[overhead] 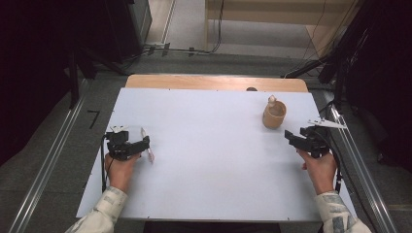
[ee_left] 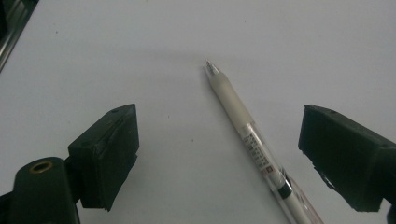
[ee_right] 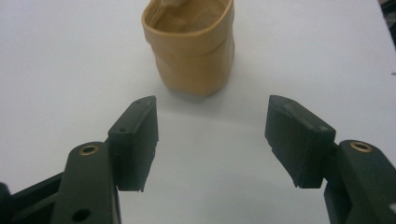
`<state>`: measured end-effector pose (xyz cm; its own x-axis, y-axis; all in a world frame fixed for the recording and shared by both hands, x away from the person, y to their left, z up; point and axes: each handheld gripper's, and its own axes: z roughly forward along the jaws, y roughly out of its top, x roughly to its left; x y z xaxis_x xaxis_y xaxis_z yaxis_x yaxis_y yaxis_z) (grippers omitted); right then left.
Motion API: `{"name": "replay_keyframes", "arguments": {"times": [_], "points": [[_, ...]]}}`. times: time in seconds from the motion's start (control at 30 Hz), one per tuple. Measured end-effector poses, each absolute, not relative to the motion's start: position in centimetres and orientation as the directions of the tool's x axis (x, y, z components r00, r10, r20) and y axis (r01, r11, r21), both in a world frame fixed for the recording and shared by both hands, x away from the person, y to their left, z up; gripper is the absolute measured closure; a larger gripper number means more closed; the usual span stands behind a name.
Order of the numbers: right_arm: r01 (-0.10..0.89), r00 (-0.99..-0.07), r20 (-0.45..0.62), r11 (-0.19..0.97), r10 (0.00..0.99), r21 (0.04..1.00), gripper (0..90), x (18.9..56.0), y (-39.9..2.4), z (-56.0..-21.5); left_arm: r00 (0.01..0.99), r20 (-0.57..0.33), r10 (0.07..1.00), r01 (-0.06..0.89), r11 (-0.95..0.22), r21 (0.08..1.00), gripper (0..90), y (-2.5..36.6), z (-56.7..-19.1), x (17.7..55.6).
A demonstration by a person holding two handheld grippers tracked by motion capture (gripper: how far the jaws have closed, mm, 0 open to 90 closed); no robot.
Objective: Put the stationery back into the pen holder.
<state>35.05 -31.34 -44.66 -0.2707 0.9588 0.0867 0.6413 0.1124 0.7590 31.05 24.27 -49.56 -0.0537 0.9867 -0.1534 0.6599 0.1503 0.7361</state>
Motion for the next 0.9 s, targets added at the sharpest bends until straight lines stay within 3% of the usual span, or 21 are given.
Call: {"name": "replay_keyframes", "arguments": {"times": [0.1, 0.43, 0.57, 0.73, 0.9], "points": [[0.650, -0.268, 0.076, 0.122, 0.960, 0.750, 33.6, 34.7, -31.6, -45.0, -0.059, -0.134, 0.989, 0.680, 0.138, 0.720, 15.5, 24.1, -49.8, 31.7], [0.664, -0.271, 0.085, 0.122, 0.959, 0.738, 33.6, 34.4, -31.9, -45.6, -0.043, -0.105, 0.994, 0.721, 0.104, 0.685, 35.9, 23.7, -49.9, 33.2], [0.667, -0.272, 0.088, 0.122, 0.958, 0.735, 33.6, 34.3, -32.0, -45.7, -0.021, -0.094, 0.995, 0.727, 0.080, 0.681, 51.5, 23.1, -49.8, 33.6], [0.662, -0.268, 0.092, 0.113, 0.959, 0.741, 33.7, 34.2, -32.3, -45.6, -0.012, -0.020, 1.000, 0.733, 0.022, 0.680, 56.9, 21.9, -49.9, 33.9], [0.662, -0.267, 0.097, 0.110, 0.959, 0.741, 33.7, 34.2, -32.4, -45.7, 0.010, -0.001, 1.000, 0.750, -0.006, 0.661, 64.7, 21.7, -49.6, 34.2]]}}
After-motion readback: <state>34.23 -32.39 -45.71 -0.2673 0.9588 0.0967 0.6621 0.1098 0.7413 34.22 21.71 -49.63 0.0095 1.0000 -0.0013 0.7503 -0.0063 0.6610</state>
